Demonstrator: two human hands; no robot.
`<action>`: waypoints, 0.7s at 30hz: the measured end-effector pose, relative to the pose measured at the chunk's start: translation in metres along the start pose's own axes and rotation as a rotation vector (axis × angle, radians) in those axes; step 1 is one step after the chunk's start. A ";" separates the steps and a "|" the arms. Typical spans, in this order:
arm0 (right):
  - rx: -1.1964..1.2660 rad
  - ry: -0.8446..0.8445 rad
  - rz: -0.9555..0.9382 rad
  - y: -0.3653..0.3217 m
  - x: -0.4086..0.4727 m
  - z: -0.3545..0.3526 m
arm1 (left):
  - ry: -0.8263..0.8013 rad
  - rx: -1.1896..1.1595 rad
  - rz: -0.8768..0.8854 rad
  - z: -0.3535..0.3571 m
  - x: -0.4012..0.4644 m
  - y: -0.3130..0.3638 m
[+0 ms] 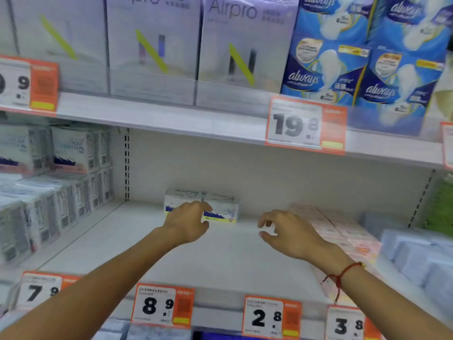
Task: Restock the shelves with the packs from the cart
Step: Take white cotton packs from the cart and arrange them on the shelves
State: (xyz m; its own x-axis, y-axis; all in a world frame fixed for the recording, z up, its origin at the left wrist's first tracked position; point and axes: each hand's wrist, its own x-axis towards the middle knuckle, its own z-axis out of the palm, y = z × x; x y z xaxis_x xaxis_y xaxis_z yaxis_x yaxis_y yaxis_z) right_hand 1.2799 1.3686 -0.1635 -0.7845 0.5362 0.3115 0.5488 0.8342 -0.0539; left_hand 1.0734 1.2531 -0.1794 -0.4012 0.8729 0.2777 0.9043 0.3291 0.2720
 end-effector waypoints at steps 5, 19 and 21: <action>0.072 0.028 0.096 0.014 -0.077 -0.031 | -0.111 -0.064 0.010 -0.001 -0.044 0.044; 0.065 -0.213 0.226 0.087 -0.258 -0.096 | -0.236 -0.142 0.404 0.041 -0.117 0.250; 0.081 -0.303 0.276 0.108 -0.292 -0.103 | -0.271 -0.164 0.474 0.053 -0.127 0.285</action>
State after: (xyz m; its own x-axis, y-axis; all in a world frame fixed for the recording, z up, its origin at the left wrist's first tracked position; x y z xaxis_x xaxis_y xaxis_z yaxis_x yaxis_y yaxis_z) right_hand 1.5977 1.2892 -0.1629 -0.6671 0.7447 -0.0181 0.7355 0.6547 -0.1744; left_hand 1.3898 1.2547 -0.1857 0.1145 0.9798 0.1638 0.9333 -0.1626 0.3203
